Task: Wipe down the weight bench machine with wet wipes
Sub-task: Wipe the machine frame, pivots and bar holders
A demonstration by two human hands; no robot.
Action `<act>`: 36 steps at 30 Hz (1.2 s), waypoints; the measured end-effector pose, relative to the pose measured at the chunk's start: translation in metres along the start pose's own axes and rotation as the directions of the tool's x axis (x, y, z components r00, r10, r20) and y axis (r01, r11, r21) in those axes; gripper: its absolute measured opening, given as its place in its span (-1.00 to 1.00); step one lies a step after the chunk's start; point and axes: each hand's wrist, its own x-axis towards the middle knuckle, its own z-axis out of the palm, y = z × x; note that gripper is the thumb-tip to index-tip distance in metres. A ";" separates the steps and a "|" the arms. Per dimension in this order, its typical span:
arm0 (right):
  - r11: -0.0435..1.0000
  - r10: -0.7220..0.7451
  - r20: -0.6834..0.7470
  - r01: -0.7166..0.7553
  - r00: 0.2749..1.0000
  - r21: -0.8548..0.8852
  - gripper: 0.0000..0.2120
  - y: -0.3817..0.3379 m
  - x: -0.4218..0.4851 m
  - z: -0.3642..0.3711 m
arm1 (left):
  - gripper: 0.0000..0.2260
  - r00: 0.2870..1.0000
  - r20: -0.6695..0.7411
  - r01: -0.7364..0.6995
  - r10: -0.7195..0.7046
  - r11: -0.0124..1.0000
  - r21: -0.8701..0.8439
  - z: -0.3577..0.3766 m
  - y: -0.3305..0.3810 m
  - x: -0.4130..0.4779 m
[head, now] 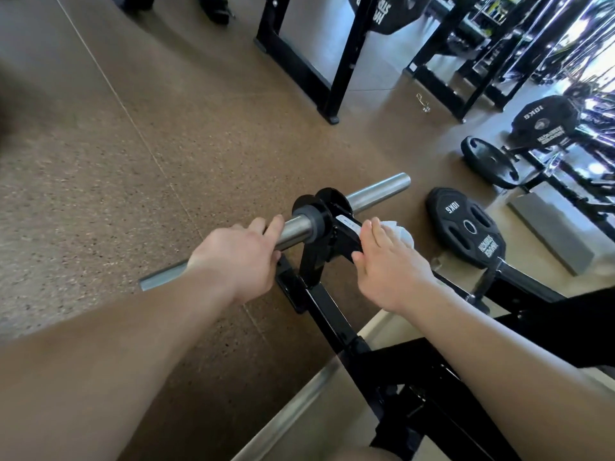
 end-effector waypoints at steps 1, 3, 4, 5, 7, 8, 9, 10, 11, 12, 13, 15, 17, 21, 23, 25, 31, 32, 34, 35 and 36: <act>1.000 -0.027 0.011 0.027 1.000 0.000 -0.39 -0.002 -0.015 -0.002 | -0.45 1.000 0.004 0.006 -0.006 1.000 -0.001 0.000 0.000 0.000; 0.995 -0.094 -0.019 0.095 0.995 0.039 -0.44 -0.004 -0.045 -0.008 | -0.46 1.000 0.000 0.011 -0.011 1.000 -0.001 0.000 0.000 0.001; 0.989 -0.117 -0.063 0.122 0.991 0.084 -0.48 -0.003 -0.058 -0.010 | -0.47 1.000 -0.002 0.010 -0.010 1.000 -0.001 0.000 0.000 0.001; 0.978 -0.135 -0.118 0.152 0.984 0.140 -0.51 0.000 -0.067 -0.013 | -0.47 1.000 -0.002 0.011 -0.011 1.000 -0.001 0.000 0.000 0.001; 0.948 -0.149 -0.256 0.211 0.955 0.238 -0.48 0.007 -0.072 -0.016 | -0.48 1.000 -0.002 0.014 -0.014 1.000 -0.006 0.000 0.001 0.000; 0.939 -0.131 -0.326 0.223 0.936 0.263 -0.45 0.012 -0.068 -0.016 | -0.47 1.000 -0.004 0.016 -0.016 1.000 -0.007 -0.001 0.001 0.000; 0.934 -0.100 -0.383 0.220 0.918 0.283 -0.45 0.016 -0.061 -0.014 | -0.47 1.000 -0.004 0.017 -0.017 1.000 -0.005 -0.002 0.002 0.000; 0.932 -0.061 -0.417 0.201 0.907 0.300 -0.49 0.019 -0.053 -0.014 | -0.47 1.000 -0.004 0.019 -0.019 1.000 -0.002 -0.003 0.003 -0.001; 0.939 -0.030 -0.422 0.171 0.906 0.300 -0.56 0.021 -0.045 -0.012 | -0.47 1.000 -0.001 0.021 -0.021 1.000 -0.001 -0.004 0.003 -0.002; 0.952 -0.012 -0.410 0.136 0.912 0.275 -0.64 0.024 -0.037 -0.009 | -0.47 1.000 0.004 0.021 -0.021 1.000 0.000 -0.004 0.003 -0.002; 0.967 -0.006 -0.382 0.103 0.924 0.233 -0.72 0.026 -0.030 -0.006 | -0.47 1.000 0.007 0.019 -0.019 1.000 0.001 -0.004 0.003 -0.001; 0.983 0.003 -0.285 0.049 0.958 0.174 -0.78 0.029 -0.022 0.001 | -0.46 1.000 0.003 0.016 -0.016 1.000 0.005 -0.005 0.003 -0.001; 0.988 0.034 -0.158 -0.009 0.987 0.152 -0.66 0.028 -0.016 0.003 | -0.44 1.000 0.003 0.013 -0.013 1.000 0.008 -0.005 0.002 0.000; 0.996 0.086 -0.014 -0.085 0.996 0.027 -0.43 0.017 -0.001 -0.006 | -0.44 1.000 0.006 0.009 -0.009 1.000 0.005 -0.004 0.002 0.000; 0.994 0.105 0.030 -0.104 0.994 -0.023 -0.38 0.010 0.001 -0.009 | -0.46 1.000 -0.001 0.014 -0.014 1.000 -0.001 -0.004 0.001 0.001; 0.993 0.104 0.056 -0.101 0.993 -0.057 -0.39 0.010 -0.006 -0.011 | -0.48 1.000 -0.001 0.024 -0.024 1.000 -0.010 -0.004 0.001 0.002; 0.926 0.338 0.157 -0.299 0.928 -0.230 -0.34 0.037 -0.058 -0.021 | -0.53 0.998 0.032 0.061 -0.058 0.994 -0.087 -0.005 -0.002 0.005; 0.910 0.382 0.169 -0.338 0.909 -0.239 -0.32 0.037 -0.061 -0.023 | -0.54 0.997 0.035 0.069 -0.066 0.991 -0.111 -0.005 -0.003 0.006; 0.906 0.401 0.171 -0.362 0.900 -0.220 -0.30 0.029 -0.056 -0.027 | -0.54 0.996 0.045 0.084 -0.078 0.987 -0.141 -0.004 -0.004 0.007; 0.921 0.372 0.164 -0.340 0.914 -0.192 -0.30 0.024 -0.048 -0.027 | -0.53 0.995 0.058 0.093 -0.085 0.984 -0.149 -0.004 -0.004 0.009; 0.941 0.323 0.152 -0.300 0.934 -0.157 -0.31 0.019 -0.039 -0.027 | -0.53 0.993 0.073 0.107 -0.096 0.982 -0.155 -0.004 -0.004 0.010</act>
